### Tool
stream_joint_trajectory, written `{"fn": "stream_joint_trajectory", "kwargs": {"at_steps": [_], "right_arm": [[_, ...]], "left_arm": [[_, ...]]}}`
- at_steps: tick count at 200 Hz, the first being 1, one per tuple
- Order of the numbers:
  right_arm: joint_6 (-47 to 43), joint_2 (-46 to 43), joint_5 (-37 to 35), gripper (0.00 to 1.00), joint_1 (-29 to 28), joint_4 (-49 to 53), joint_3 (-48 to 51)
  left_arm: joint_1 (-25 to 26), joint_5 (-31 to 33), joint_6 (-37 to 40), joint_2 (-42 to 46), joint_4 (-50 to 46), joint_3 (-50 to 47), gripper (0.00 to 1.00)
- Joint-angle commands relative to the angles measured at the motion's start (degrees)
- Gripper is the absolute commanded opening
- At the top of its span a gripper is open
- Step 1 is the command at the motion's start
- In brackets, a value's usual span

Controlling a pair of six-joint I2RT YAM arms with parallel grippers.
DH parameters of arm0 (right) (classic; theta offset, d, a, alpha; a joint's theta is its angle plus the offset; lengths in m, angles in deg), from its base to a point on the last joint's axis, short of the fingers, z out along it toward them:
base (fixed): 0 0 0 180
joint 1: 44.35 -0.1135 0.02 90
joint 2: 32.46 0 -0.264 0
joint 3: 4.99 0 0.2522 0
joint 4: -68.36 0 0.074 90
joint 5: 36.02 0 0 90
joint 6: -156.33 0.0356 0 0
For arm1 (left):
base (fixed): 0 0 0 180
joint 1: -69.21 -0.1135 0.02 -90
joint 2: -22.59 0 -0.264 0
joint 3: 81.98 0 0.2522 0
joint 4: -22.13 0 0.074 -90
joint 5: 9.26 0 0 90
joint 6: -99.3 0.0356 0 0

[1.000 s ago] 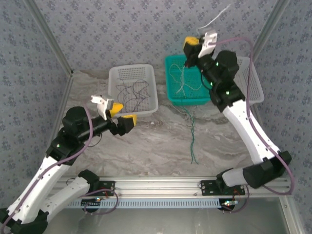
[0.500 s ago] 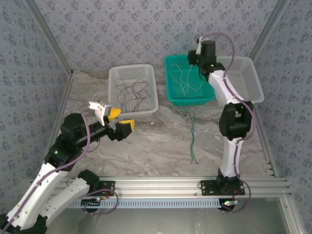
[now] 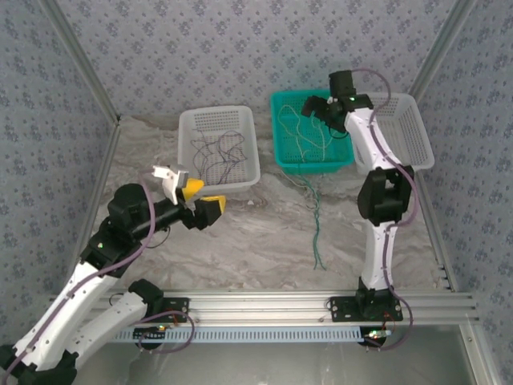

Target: Untangle the cables

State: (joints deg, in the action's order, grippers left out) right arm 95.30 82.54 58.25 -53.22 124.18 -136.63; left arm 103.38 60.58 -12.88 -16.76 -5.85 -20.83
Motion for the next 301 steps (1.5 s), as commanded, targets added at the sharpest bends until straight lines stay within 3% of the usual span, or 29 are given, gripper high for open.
{"fn": "stream_joint_trajectory", "kwargs": {"at_steps": [1,48,77,129,142,185,225,258,301], "right_arm": [[0.9,-14.1,2.3,1.00,-0.1,-4.4,12.6],[0.6,-43.6,-8.8,1.00,-5.2,-23.0,56.4],[-0.8,-46.0,-7.3,1.00,-5.8,-27.7,69.6],[-3.9,-32.3,2.3,0.88,-6.1,-38.4,74.0],[-3.4,-29.2,1.4,0.85,-6.6,-40.9,74.1],[-3.4,-21.9,2.3,0.46,-7.1,-43.2,73.2],[-7.1,-28.4,4.7,0.00,-7.5,-40.8,74.3],[-9.7,-40.6,11.4,0.00,-7.8,-37.1,76.3],[-10.3,-56.2,16.3,0.00,-8.6,-32.2,76.9]], "left_arm": [[1.0,-0.2,-1.7,-0.9,4.6,-1.4,0.99],[3.2,-1.9,-6.0,-6.3,13.9,-2.8,0.99],[6.0,-3.7,-3.4,-12.4,13.5,0.2,0.99],[11.5,1.7,-0.7,-16.1,14.1,1.1,0.99],[12.2,3.1,-1.0,-16.3,13.7,1.4,0.99],[12.6,9.4,-2.5,-14.7,11.8,0.7,0.99],[12.3,22.0,-6.4,-14.0,4.5,1.1,0.99],[10.3,23.3,-13.2,-14.4,3.3,0.3,0.99],[8.5,18.2,-20.9,-16.1,7.5,0.5,0.97]]}}
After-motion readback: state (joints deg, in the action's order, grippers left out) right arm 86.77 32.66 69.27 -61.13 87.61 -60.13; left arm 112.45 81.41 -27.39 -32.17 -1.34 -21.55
